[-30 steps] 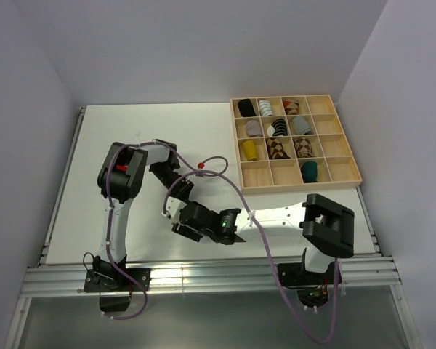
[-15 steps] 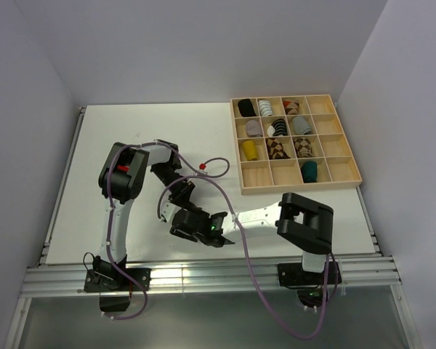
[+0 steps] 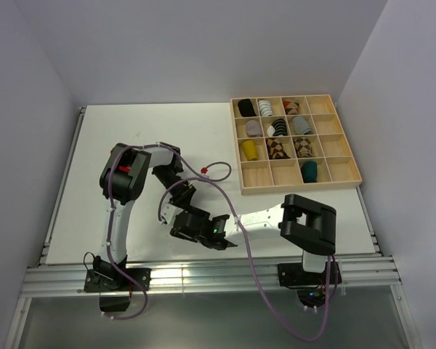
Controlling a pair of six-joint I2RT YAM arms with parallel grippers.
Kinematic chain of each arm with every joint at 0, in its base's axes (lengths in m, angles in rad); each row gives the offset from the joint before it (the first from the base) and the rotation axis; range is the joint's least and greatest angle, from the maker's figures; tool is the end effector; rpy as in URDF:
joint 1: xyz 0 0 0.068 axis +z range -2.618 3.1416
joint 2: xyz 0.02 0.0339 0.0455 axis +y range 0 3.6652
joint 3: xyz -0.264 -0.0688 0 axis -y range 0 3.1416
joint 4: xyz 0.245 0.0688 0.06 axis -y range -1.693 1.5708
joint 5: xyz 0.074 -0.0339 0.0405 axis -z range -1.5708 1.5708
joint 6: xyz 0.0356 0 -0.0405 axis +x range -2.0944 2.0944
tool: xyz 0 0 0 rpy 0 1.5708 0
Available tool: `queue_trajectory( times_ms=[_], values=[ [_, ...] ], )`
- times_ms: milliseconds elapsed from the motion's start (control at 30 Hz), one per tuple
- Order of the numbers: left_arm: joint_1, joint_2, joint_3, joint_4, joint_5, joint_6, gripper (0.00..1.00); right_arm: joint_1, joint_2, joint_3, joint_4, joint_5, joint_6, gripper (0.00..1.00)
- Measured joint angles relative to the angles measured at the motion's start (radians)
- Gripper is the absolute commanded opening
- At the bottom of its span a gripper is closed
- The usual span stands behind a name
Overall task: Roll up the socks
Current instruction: Roll the sock at the center of the board.
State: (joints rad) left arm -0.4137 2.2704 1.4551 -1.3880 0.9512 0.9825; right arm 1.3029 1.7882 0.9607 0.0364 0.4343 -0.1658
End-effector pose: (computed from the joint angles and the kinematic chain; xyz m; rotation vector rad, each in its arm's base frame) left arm 0.3049 -0.1655 0.1019 -1.2516 -2.1305 1.4282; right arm 0.1102 0.3448 0.1559 -1.3647 1.8180 0.0799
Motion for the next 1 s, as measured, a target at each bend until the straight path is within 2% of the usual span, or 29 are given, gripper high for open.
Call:
queue_trajectory(
  times_ms=[467, 1000],
  values=[
    [-0.022, 0.000, -0.029, -0.025, -0.020, 0.019, 0.00, 0.011, -0.061, 0.004, -0.061, -0.093, -0.011, 0.69],
    [-0.029, 0.000, -0.029, -0.035, -0.039, 0.023, 0.02, 0.019, 0.027, 0.046, -0.072, -0.128, -0.006, 0.67]
  ],
)
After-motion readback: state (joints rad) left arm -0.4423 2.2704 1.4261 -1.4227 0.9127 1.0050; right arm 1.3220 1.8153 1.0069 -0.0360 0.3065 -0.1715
